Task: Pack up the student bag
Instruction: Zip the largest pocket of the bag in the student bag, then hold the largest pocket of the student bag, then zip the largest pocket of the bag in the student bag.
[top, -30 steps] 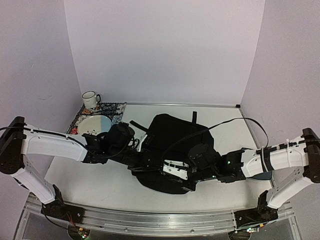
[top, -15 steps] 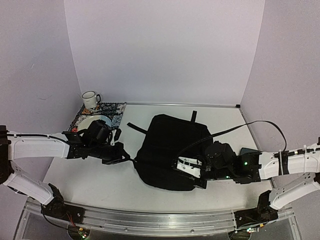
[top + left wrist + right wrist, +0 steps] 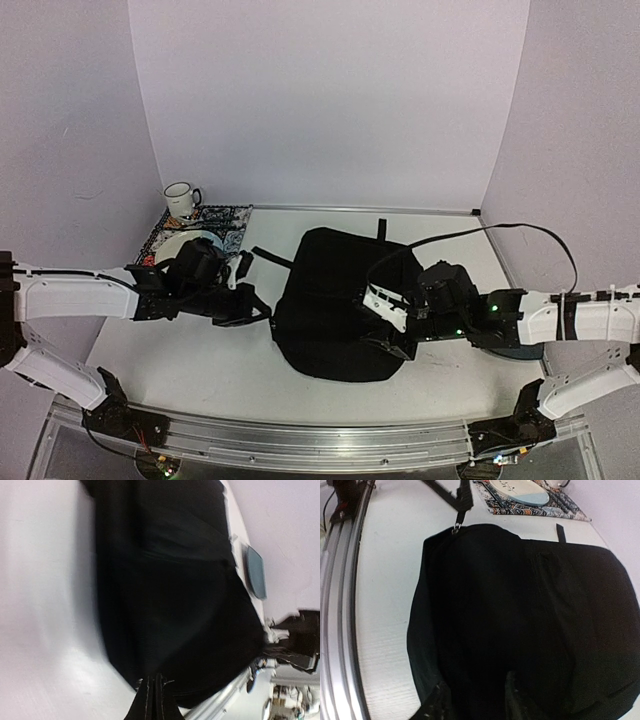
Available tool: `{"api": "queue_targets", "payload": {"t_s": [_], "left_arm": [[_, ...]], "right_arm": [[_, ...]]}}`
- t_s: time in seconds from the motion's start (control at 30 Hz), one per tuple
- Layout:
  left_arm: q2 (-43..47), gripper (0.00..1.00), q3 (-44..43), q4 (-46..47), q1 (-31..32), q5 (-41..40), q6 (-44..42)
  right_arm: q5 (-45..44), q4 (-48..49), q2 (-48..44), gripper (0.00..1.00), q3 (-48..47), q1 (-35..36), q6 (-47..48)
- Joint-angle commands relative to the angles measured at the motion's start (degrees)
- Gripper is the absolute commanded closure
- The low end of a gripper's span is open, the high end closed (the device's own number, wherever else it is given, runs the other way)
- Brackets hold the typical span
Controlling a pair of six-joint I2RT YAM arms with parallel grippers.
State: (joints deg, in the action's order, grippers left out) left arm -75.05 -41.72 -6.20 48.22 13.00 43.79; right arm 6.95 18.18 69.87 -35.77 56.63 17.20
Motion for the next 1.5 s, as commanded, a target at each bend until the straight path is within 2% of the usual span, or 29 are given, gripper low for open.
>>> {"api": "queue_targets", "payload": {"t_s": [0.0,0.07,0.17,0.37,0.5,0.6,0.73,0.8,0.93,1.07,1.2,1.33,1.47], "left_arm": [[-3.95,1.00,-6.70,11.07,6.00,6.01,2.23],[-5.88,1.00,-9.00,13.58,7.55,7.64,2.75],[-8.80,1.00,-12.60,14.78,9.64,8.66,2.46],[-13.48,1.00,-18.26,15.00,11.43,9.88,1.74],[-14.34,1.00,-18.59,14.99,11.46,10.33,1.77],[-14.03,1.00,-17.95,15.00,11.45,10.03,1.95],[-13.59,1.00,-17.38,15.05,11.46,9.51,2.14],[-13.41,1.00,-17.28,15.04,11.46,9.11,1.97],[-13.43,1.00,-17.40,13.47,11.14,6.39,0.88],[-13.76,1.00,-15.93,9.49,7.60,1.99,0.93],[-14.51,1.00,-13.49,7.81,1.34,1.52,0.30],[-15.42,1.00,-15.60,2.63,-1.21,-2.86,-3.03],[-16.62,1.00,-16.13,1.19,-4.57,-5.39,-5.11]], "right_arm": [[6.62,1.23,1.19,0.48,-5.04,1.82,-4.81],[7.13,3.52,1.19,0.42,-4.69,2.78,-5.68],[6.16,4.97,1.69,0.38,-4.52,3.83,-7.80],[4.51,6.40,4.15,0.37,-3.69,6.80,-9.81],[-0.30,7.11,4.53,0.40,-1.90,7.08,-9.14],[-4.05,6.91,4.84,0.44,-1.46,7.05,-7.61],[-4.44,5.04,6.98,0.55,-2.49,7.04,-6.25],[-4.07,3.95,7.71,0.66,-2.94,7.08,-6.05],[-2.75,2.56,5.78,0.99,-2.41,7.08,-5.87],[-0.65,0.27,0.99,1.00,-1.04,7.04,-4.15],[0.65,-3.00,-3.62,1.00,0.36,7.08,-1.69],[-0.10,-4.29,-8.40,1.00,2.47,7.06,-0.34],[-1.20,-4.54,-11.93,1.00,3.98,7.00,0.03]]}}
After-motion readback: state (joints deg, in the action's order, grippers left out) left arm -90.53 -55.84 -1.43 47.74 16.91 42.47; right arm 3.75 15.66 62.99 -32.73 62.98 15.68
